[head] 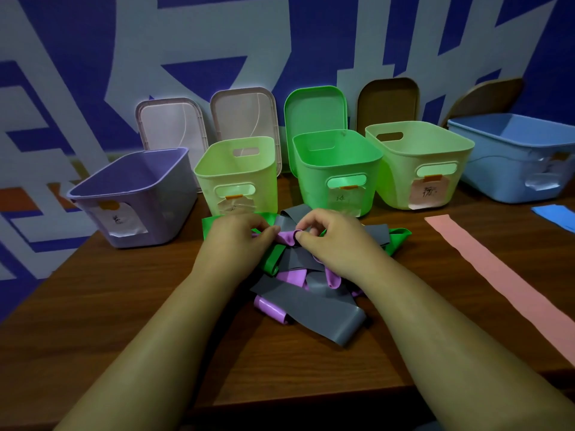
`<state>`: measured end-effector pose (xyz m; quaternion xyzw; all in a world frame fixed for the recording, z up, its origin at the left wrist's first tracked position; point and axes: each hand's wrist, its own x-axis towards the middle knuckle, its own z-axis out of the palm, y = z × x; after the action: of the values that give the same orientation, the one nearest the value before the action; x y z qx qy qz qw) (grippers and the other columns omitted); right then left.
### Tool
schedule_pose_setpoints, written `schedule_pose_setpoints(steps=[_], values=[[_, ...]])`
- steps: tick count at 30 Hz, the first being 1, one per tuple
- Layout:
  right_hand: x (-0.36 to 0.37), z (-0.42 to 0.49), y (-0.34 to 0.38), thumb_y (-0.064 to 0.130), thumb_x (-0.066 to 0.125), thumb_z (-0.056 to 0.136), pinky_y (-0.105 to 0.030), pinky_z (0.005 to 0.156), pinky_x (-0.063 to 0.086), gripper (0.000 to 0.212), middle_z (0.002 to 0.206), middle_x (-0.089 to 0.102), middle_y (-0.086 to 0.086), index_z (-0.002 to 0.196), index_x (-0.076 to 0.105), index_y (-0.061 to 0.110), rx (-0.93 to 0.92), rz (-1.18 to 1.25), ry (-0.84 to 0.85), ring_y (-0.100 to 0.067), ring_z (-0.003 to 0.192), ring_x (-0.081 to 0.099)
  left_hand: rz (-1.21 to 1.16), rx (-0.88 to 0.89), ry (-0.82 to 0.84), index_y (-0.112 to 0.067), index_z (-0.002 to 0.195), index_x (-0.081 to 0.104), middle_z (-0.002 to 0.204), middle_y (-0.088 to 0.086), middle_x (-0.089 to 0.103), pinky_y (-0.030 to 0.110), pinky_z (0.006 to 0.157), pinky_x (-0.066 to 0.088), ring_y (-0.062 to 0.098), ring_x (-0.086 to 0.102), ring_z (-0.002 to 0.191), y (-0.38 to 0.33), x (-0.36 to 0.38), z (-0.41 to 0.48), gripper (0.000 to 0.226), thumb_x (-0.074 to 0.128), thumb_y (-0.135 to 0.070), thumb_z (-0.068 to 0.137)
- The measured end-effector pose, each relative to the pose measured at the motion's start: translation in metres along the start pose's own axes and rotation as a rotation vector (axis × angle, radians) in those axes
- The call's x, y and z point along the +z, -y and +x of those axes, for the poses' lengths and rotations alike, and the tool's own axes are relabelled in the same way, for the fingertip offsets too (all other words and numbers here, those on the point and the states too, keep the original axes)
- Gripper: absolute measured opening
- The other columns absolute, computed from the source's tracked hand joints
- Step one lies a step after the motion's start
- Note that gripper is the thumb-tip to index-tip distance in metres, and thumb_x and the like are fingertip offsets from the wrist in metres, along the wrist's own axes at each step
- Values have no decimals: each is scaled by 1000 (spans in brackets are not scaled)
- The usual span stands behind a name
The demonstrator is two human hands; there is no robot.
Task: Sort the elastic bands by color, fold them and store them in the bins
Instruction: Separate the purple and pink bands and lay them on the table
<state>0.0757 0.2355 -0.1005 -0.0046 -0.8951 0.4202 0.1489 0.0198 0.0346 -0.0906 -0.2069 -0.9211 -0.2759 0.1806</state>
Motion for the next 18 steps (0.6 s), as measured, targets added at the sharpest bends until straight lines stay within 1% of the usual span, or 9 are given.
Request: schedule_pose_setpoints(steps=[2, 5, 7, 10, 12, 14, 18], values=[[-2, -2, 1, 36, 71, 96, -30, 63, 51, 1, 86, 70, 6, 96, 70, 35, 3, 5, 25, -2, 65, 63, -37, -62, 24, -27, 82, 79, 85, -7, 68, 31, 67, 45, 13, 62, 81, -1, -1, 0, 25, 71, -45, 96], [-4, -5, 3, 38, 71, 96, -24, 62, 46, 4, 90, 69, 6, 98, 69, 35, -16, -19, 61, -3, 73, 63, -80, -152, 87, -26, 76, 77, 77, -4, 70, 31, 63, 51, 15, 66, 76, 0, 0, 1, 25, 73, -44, 92], [-4, -6, 4, 41, 72, 95, -26, 63, 48, 7, 93, 67, 7, 98, 69, 36, -36, -48, 85, -6, 75, 64, -109, -199, 120, -24, 73, 76, 72, -2, 71, 34, 64, 55, 18, 68, 72, 1, 0, 1, 24, 75, -42, 89], [-3, -8, 4, 45, 73, 92, -36, 68, 57, 9, 92, 66, 7, 94, 70, 37, -42, -56, 130, -14, 75, 68, -114, -223, 142, -22, 69, 75, 67, -1, 70, 35, 64, 55, 20, 68, 69, 1, 0, 1, 21, 77, -36, 85], [-2, -9, 5, 47, 74, 91, -36, 70, 59, 11, 94, 66, 9, 90, 73, 36, -41, -72, 138, -14, 76, 70, -120, -245, 139, -22, 68, 76, 65, -1, 70, 34, 62, 54, 20, 67, 68, 0, -1, 1, 21, 78, -35, 84], [-3, -9, 5, 47, 75, 91, -35, 72, 58, 15, 98, 64, 10, 85, 74, 34, -37, -72, 128, -13, 79, 70, -129, -270, 126, -20, 68, 77, 66, 2, 70, 36, 62, 55, 21, 68, 69, -1, -2, 1, 20, 79, -34, 83], [-3, -9, 6, 41, 76, 93, -35, 80, 52, 24, 97, 62, 6, 76, 70, 24, -41, -102, 151, -9, 87, 63, -152, -319, 81, -15, 67, 77, 64, 6, 70, 40, 65, 60, 23, 69, 68, 1, -4, 1, 19, 78, -29, 81]])
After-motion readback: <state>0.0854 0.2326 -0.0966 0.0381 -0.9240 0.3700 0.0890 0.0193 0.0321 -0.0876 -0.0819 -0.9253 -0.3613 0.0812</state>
